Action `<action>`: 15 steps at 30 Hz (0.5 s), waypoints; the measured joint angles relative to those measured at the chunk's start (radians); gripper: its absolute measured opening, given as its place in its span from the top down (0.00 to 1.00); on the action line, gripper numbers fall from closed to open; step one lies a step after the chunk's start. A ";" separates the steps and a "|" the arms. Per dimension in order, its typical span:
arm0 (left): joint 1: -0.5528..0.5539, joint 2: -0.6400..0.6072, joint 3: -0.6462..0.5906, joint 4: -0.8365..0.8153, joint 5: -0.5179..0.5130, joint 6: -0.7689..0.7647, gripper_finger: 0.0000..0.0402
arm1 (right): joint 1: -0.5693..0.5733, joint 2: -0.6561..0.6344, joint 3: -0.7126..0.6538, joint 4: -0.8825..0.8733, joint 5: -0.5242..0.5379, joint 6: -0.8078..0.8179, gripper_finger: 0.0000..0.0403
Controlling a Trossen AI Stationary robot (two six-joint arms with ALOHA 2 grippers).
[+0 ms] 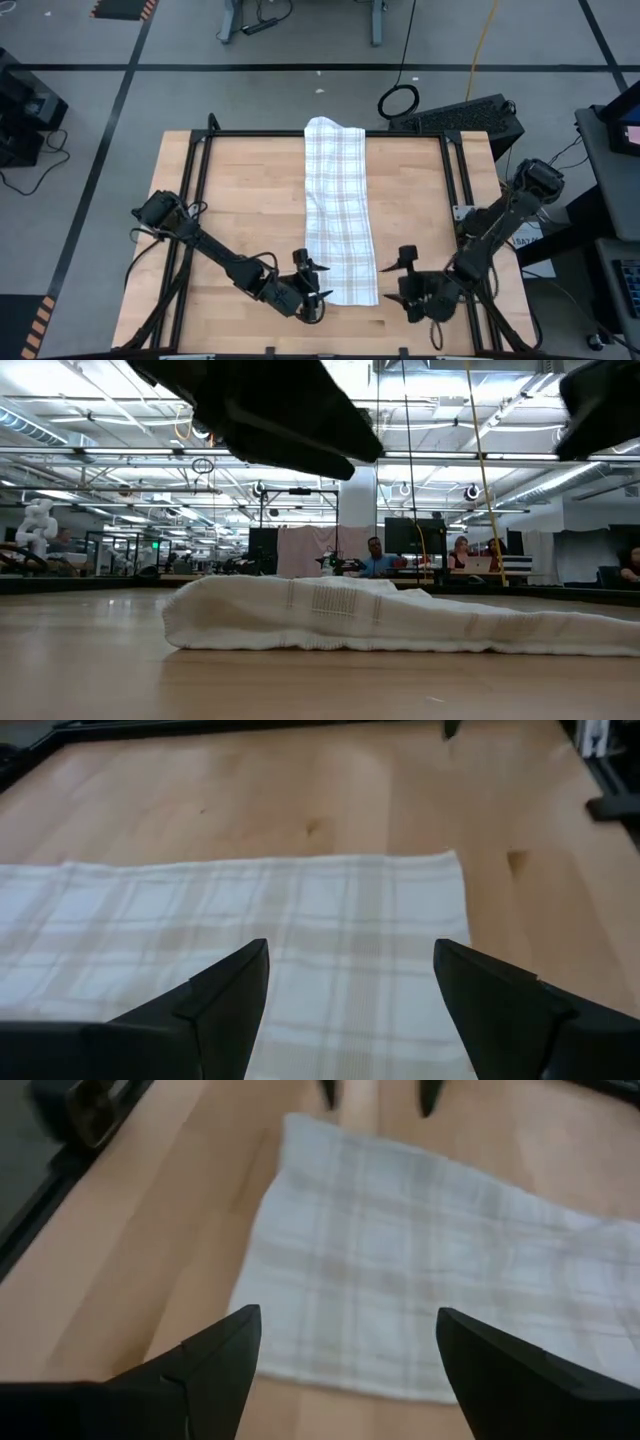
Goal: Roll towel into tight, uniform cylinder
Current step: Roll the white towel
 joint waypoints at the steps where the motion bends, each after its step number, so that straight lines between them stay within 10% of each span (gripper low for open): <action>1: -0.001 0.000 0.000 -0.011 0.000 0.000 0.28 | 0.020 0.000 0.000 -0.012 0.001 0.012 0.27; 15: -0.042 -0.001 0.000 -0.035 0.016 -0.025 0.28 | 0.213 0.000 0.000 -0.202 0.031 0.254 0.27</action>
